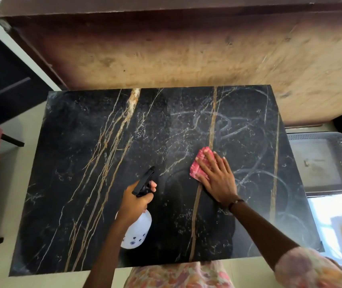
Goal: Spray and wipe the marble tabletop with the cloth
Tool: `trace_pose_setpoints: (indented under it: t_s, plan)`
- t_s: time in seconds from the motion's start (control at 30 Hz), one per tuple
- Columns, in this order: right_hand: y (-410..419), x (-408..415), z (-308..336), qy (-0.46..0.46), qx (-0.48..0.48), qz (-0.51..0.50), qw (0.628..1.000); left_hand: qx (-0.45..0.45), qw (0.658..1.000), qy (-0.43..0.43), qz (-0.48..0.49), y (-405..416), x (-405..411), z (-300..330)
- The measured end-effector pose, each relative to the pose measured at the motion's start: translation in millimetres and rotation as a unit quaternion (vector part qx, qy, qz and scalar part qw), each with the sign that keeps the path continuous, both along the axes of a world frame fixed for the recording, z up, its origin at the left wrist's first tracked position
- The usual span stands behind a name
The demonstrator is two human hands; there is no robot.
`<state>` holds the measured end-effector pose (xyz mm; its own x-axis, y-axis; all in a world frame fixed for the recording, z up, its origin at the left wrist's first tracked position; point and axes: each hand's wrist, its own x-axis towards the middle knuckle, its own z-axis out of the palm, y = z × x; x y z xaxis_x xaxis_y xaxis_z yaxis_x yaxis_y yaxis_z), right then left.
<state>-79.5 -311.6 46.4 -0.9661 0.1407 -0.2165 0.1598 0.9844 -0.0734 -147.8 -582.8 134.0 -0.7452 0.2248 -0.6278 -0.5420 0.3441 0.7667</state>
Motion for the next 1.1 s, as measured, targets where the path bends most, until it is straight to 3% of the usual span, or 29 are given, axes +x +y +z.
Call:
trace_pose_setpoints:
  t_s: [0.1, 0.23, 0.37, 0.43, 0.57, 0.73, 0.8, 1.0, 1.1]
  plan:
    - [-40.8, -43.6, -0.1, 0.007, -0.016, 0.004, 1.0, -0.001, 1.0, 0.007, 0.007, 5.3, -5.9, 1.8]
    - [-94.1, -40.2, -7.9, -0.005, -0.044, 0.171, 0.984, -0.002, 1.0, 0.01, 0.017, 13.7, -13.5, 5.5]
    - [-58.3, 6.4, -10.5, -0.008, -0.028, 0.286, 0.958, 0.019, 1.0, 0.022, 0.007, 17.1, -18.3, 4.1]
    - [-18.9, 15.8, -11.7, 0.011, -0.005, 0.259, 0.966, 0.02, 1.0, 0.017, 0.006, 18.0, -23.4, 0.7]
    - [37.9, -10.1, -10.4, 0.013, -0.001, 0.112, 0.994, 0.021, 1.0, 0.011, -0.002, 23.8, -30.5, -0.6]
    - [-1.0, -90.3, -7.0, 0.035, -0.002, -0.044, 0.998, 0.019, 1.0, 0.012, 0.011, 32.4, -43.7, 1.9]
    - [-31.4, -112.6, -8.2, 0.033, -0.013, -0.024, 0.999, 0.022, 1.0, 0.013, 0.018, 37.7, -50.7, 3.4]
    - [-46.3, -77.2, -17.8, 0.036, -0.03, 0.219, 0.975, 0.025, 1.0, 0.01, 0.015, 49.4, -74.4, 3.3]
    - [6.3, -56.7, -18.9, 0.052, -0.013, 0.195, 0.979, 0.036, 0.999, 0.009, 0.009, 49.1, -86.7, 0.1]
